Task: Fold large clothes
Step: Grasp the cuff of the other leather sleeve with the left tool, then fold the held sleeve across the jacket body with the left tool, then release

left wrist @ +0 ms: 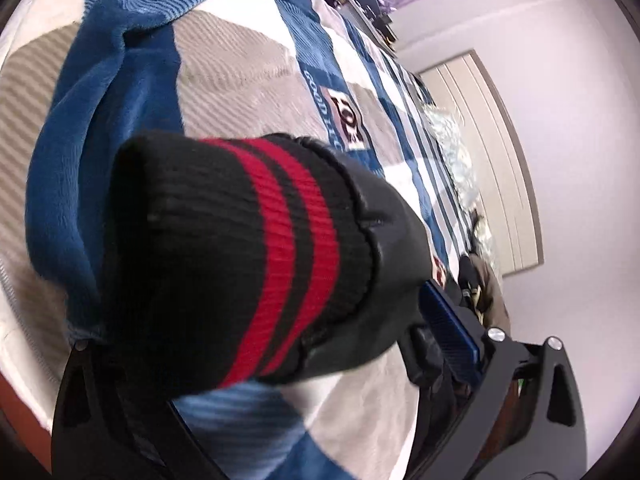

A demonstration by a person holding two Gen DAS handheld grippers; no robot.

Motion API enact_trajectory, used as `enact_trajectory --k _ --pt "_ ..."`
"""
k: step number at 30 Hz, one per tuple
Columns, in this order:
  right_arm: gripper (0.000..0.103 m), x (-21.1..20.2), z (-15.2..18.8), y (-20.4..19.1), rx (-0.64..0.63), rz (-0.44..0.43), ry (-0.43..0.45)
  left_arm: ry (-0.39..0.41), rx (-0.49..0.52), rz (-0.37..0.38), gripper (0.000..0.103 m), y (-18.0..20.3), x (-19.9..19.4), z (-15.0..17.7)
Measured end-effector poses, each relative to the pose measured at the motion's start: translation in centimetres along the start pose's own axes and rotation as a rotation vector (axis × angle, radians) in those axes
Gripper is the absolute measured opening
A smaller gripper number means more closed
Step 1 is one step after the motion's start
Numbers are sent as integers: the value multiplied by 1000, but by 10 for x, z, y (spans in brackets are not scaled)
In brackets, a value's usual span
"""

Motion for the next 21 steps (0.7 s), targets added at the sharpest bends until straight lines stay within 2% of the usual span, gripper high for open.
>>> enact_trajectory --k 3,4,5,7,10,14,17,21 --pt "99 0 1 0 -2 0 3 52 -14 -6 94 0 2 -5" --pt "99 0 1 0 -2 0 4 57 -4 -14 85 1 4 -6" --pt "99 0 1 -1 -2 1 5 62 13 -37 61 1 4 -8" --pt "99 -1 2 -2 -2 1 5 62 43 -58 38 3 3 -11" --pt "99 -1 2 -2 -1 0 4 46 85 -58 31 9 0 -16" --pt "99 -1 2 -2 -1 0 4 51 176 -63 26 37 -14 -20" --pt "99 -1 2 -2 1 -4 2 75 269 -55 25 74 -30 -21" --pt "99 -3 1 -1 1 -8 -1 83 397 4 25 142 -47 -16"
Point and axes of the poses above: each gripper's, at about its wrist camera, not at the fingertips, and x roughly the way its jaws point, y to its right, z to its underside, the point moved 1 cm from there along x, roughly the way its jaws point, and after that the axes turned 4 degrees about z, right-handed, at the moved point
